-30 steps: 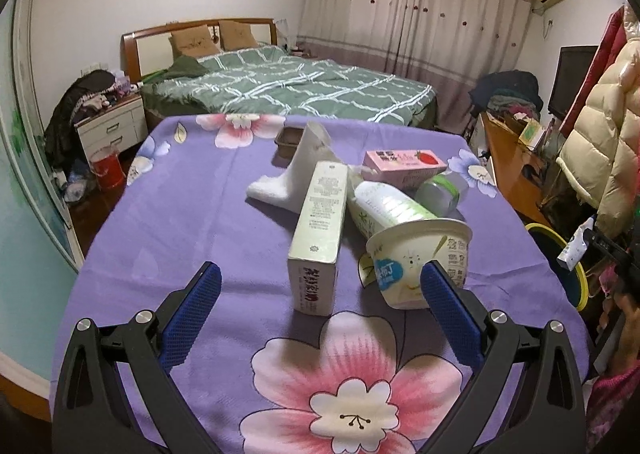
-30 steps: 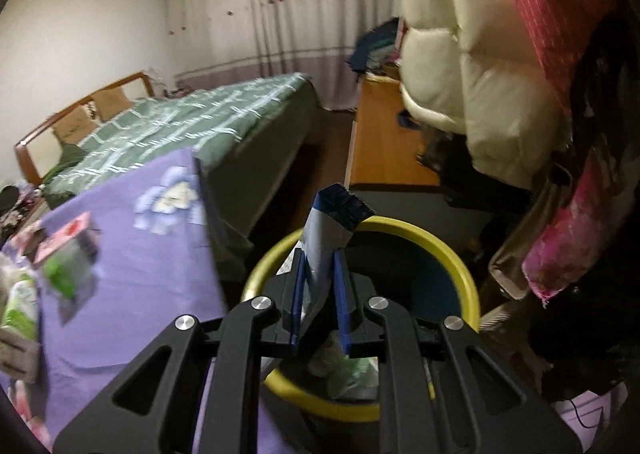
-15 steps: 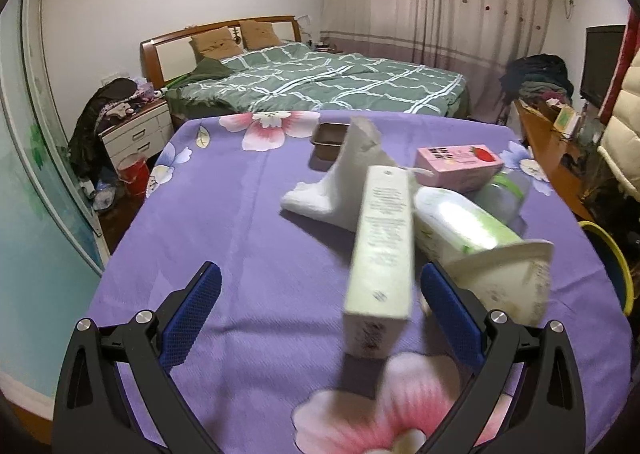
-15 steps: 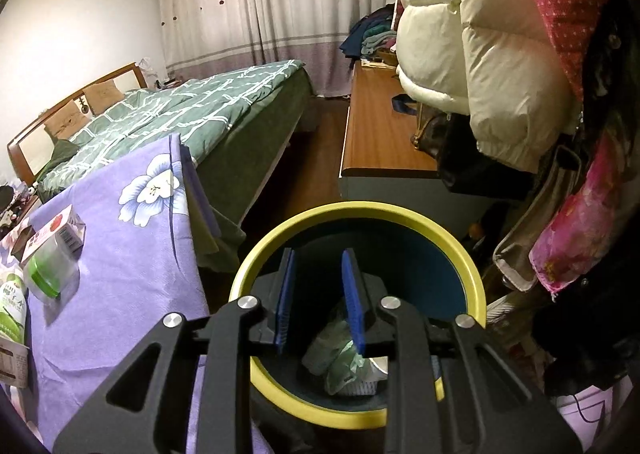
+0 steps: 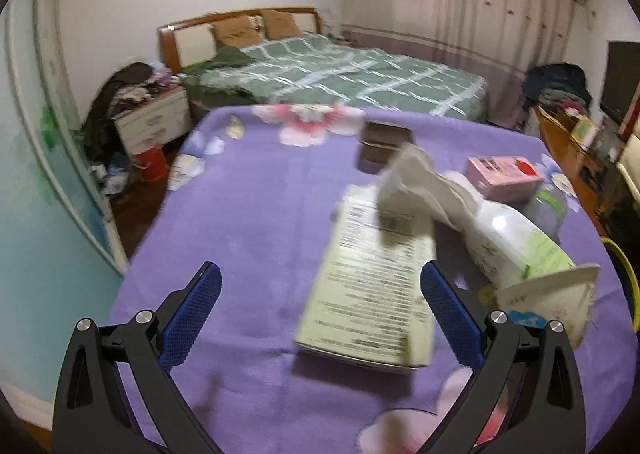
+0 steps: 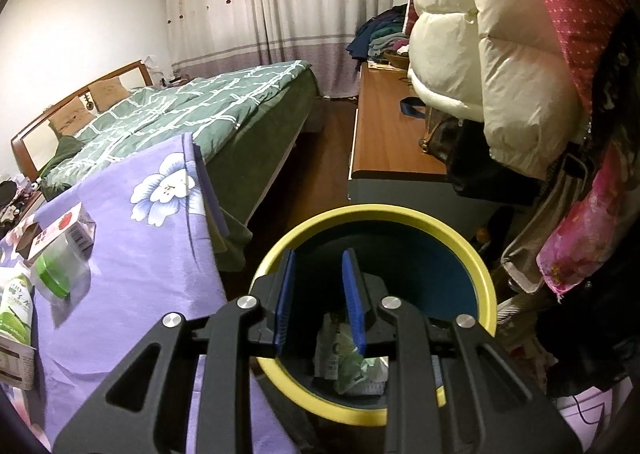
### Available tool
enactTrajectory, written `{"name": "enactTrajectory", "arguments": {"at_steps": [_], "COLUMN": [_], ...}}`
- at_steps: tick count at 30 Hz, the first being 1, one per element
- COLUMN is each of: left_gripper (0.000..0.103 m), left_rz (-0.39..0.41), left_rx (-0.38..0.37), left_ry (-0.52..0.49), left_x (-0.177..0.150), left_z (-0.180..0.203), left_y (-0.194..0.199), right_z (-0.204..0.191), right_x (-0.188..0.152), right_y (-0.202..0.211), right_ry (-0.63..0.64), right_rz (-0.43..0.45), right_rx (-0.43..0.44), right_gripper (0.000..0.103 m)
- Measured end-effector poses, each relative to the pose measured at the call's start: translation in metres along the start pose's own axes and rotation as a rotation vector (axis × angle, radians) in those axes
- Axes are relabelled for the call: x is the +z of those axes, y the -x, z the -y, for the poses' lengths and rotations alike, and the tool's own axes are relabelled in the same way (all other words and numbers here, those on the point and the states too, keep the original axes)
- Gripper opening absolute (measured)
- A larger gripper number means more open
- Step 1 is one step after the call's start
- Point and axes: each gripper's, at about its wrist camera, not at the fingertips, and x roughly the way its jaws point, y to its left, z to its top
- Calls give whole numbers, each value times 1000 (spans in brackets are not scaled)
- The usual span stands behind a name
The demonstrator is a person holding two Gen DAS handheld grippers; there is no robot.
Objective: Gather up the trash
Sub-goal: 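Grasp the barcode-printed box with the left gripper and lift it, then carry the box over the bin and open the left gripper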
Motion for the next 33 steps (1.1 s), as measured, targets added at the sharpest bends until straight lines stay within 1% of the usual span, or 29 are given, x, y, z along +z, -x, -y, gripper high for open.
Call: {"name": "enactTrajectory", "arguments": {"at_steps": [3, 4, 7, 9, 12, 15, 16, 17, 18, 19, 22, 25, 29, 33], "left_gripper": [98, 98, 98, 98, 98, 98, 93, 80, 78, 73, 72, 71, 71, 71], "left_rz": [-64, -79, -107, -131, -177, -193, -196, -201, -205, -198, -201, -181, -141, -83], "left_rx": [-49, -54, -25, -12, -15, -32, -39, -55, -60, -55, -82, -80, -81, -87], "left_ry": [-23, -28, -53, -75, -84, -76, -69, -58, -46, -44, -22, -17, 0, -10], "left_x": [0, 0, 1, 2, 4, 6, 8, 8, 7, 7, 6, 2, -1, -2], "left_z": [12, 15, 22, 28, 29, 27, 26, 24, 22, 21, 16, 12, 10, 14], "left_y": [-16, -21, -36, -43, -57, -65, -66, -67, -67, -66, -60, -47, -18, 19], "right_z": [-4, -5, -5, -4, -3, -4, -4, -4, -5, -5, -7, -8, -6, -2], "right_x": [-1, -1, -1, 0, 0, 0, 0, 0, -1, -1, -2, -3, -4, -3], "right_y": [1, 1, 1, 1, 1, 1, 0, 0, 0, 1, 2, 5, 14, 23], "right_ry": [11, 14, 12, 6, 4, 5, 6, 7, 7, 6, 12, 14, 14, 9], "right_rz": [-2, -3, -4, -5, -5, -5, -5, -5, -4, -3, -2, 2, 17, 32], "right_rx": [5, 6, 7, 10, 12, 15, 17, 19, 21, 25, 33, 39, 44, 53], "right_gripper": [24, 24, 25, 28, 29, 29, 29, 29, 29, 29, 29, 29, 29, 29]}}
